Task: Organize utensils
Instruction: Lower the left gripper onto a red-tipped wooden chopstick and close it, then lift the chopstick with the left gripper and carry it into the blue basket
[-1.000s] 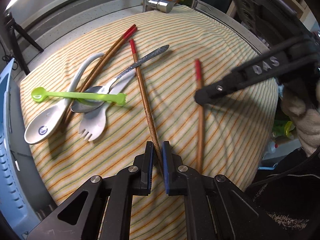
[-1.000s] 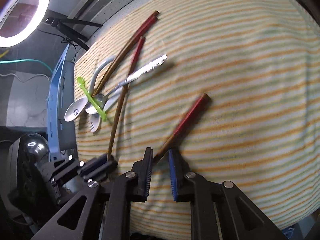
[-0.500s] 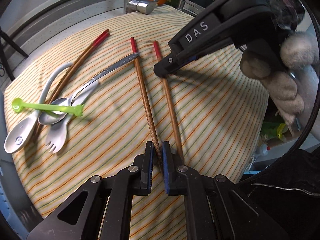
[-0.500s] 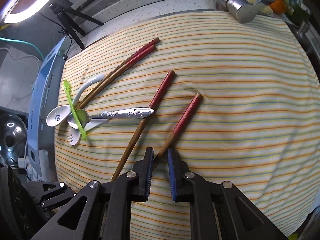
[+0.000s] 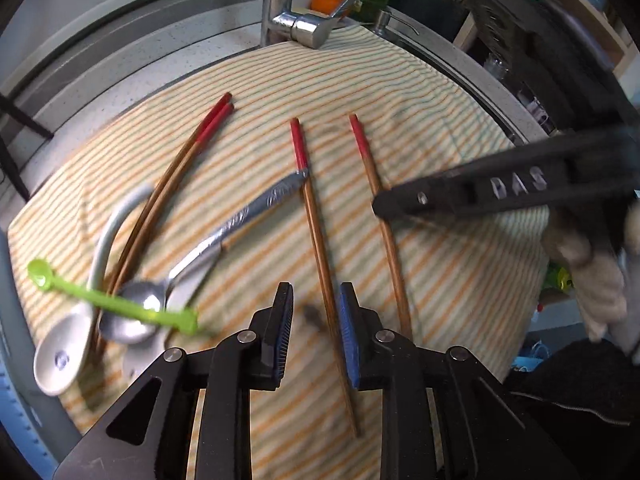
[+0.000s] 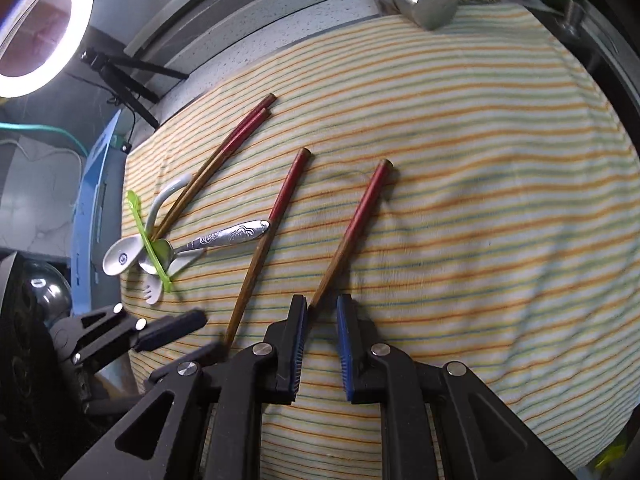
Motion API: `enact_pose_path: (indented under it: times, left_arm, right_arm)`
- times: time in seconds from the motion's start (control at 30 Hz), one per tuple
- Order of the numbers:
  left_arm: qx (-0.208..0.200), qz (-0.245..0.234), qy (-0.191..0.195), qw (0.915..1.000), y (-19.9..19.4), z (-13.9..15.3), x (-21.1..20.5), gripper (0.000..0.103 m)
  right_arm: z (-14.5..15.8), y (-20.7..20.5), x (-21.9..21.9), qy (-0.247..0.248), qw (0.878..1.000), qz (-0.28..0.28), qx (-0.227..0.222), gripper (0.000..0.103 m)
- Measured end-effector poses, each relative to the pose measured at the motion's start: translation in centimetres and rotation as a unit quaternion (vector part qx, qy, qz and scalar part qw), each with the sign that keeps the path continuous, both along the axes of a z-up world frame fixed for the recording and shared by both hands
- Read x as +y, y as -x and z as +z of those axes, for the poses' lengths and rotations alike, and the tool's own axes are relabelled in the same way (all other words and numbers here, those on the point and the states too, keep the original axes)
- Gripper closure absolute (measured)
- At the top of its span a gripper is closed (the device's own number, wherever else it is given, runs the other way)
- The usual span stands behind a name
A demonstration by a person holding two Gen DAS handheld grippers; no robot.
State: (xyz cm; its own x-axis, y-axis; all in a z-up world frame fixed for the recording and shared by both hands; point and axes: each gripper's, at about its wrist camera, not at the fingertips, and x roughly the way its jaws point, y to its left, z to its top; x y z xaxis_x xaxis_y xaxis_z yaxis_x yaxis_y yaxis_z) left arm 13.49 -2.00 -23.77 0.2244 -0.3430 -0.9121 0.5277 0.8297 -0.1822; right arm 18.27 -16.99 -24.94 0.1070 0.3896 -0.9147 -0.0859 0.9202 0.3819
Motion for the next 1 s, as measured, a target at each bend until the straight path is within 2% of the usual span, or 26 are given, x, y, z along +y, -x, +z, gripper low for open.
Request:
enact_pose_path:
  times: [0.1, 0.2, 0.33, 0.43, 0.6, 0.77, 0.87, 1.0]
  left_arm:
    - [0.009, -0.001, -0.007, 0.9999, -1.7, -1.0, -1.1, 0.082]
    - [0.001, -0.007, -0.006, 1.0, -1.7, -1.4, -2.5, 0.082]
    - [-0.011, -0.018, -0.015, 0.9997, -1.5, -1.2, -2.8, 0.094]
    - [-0.011, -0.016, -0.012, 0.9997, -1.2, -0.8, -2.7, 0.097]
    - [-0.001, 0.005, 0.023, 0.9997, -0.8, -0.3, -1.7, 0.098]
    - [0.006, 0.048, 0.057, 0.9972, -0.7, 0.1, -0.1, 0.098]
    - [-0.001, 0.069, 0.082, 0.9942, -0.4, 1.4, 1.4, 0.098]
    - [-0.021, 0.092, 0.094, 0.9911, -0.3, 3.3, 3.1, 0.098]
  right_arm:
    - [-0.4, 0.1, -0.7, -0.024, 0.999, -0.03, 0.006, 0.089]
    - [-0.6, 0.1, -0.8, -0.031, 0.999, -0.038, 0.004, 0.089]
    - [-0.5, -0.2, -0.1, -0.016, 0.999, -0.028, -0.01, 0.091]
    - [-0.4, -0.2, 0.0, -0.016, 1.0, -0.024, -0.011, 0.092]
    - [-0.2, -0.1, -0.9, -0.013, 1.0, -0.022, -0.017, 0.092]
    - [0.2, 0.2, -1.7, -0.025, 0.999, -0.031, -0.018, 0.093]
    - [1.5, 0.3, -1.2, -0.03, 0.999, -0.022, -0.035, 0.094]
    - [3.6, 0.2, 0.1, -0.043, 0.997, -0.006, -0.06, 0.096]
